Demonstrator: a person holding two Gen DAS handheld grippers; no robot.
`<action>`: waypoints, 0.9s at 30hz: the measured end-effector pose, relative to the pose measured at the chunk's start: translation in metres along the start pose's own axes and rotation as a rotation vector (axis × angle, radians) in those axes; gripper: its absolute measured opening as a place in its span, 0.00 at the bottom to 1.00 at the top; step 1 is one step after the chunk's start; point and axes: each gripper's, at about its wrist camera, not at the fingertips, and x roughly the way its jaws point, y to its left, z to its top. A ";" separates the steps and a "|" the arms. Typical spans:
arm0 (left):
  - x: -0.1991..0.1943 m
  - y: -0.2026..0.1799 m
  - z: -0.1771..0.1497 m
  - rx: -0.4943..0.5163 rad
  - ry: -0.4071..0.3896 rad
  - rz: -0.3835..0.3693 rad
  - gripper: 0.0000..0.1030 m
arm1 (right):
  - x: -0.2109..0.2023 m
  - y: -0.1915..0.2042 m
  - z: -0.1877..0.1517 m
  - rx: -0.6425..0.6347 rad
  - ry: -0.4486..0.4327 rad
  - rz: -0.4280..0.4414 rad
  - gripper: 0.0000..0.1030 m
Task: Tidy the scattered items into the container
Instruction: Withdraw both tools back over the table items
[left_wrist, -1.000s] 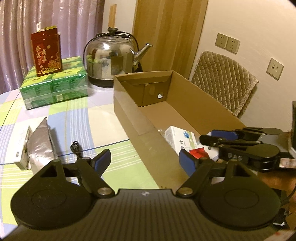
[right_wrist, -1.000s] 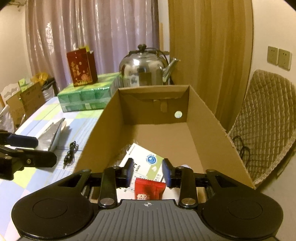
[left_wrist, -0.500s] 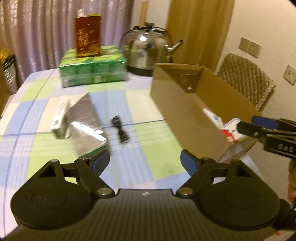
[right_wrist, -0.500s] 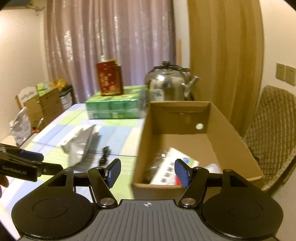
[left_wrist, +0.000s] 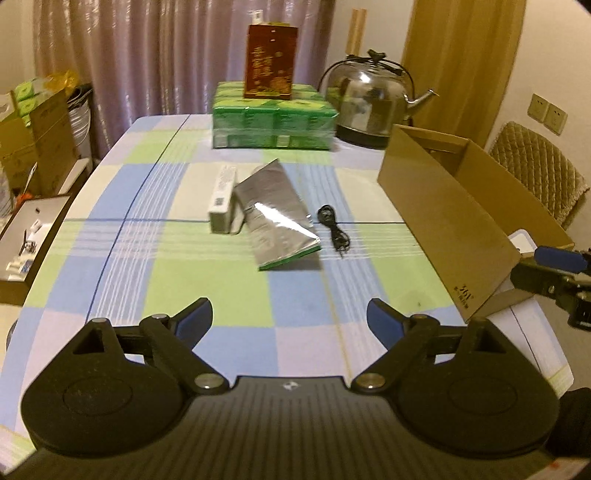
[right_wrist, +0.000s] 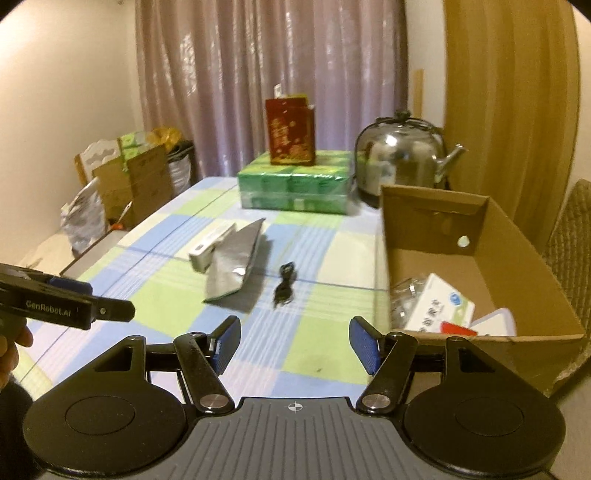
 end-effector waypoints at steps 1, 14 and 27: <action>-0.001 0.003 -0.001 -0.008 0.000 0.002 0.86 | 0.002 0.003 -0.001 -0.005 0.007 0.004 0.61; 0.005 0.040 0.002 -0.060 -0.004 0.015 0.88 | 0.052 0.025 0.000 -0.035 0.078 0.032 0.61; 0.067 0.052 0.032 -0.049 0.032 -0.008 0.88 | 0.153 0.007 0.020 0.001 0.126 -0.001 0.61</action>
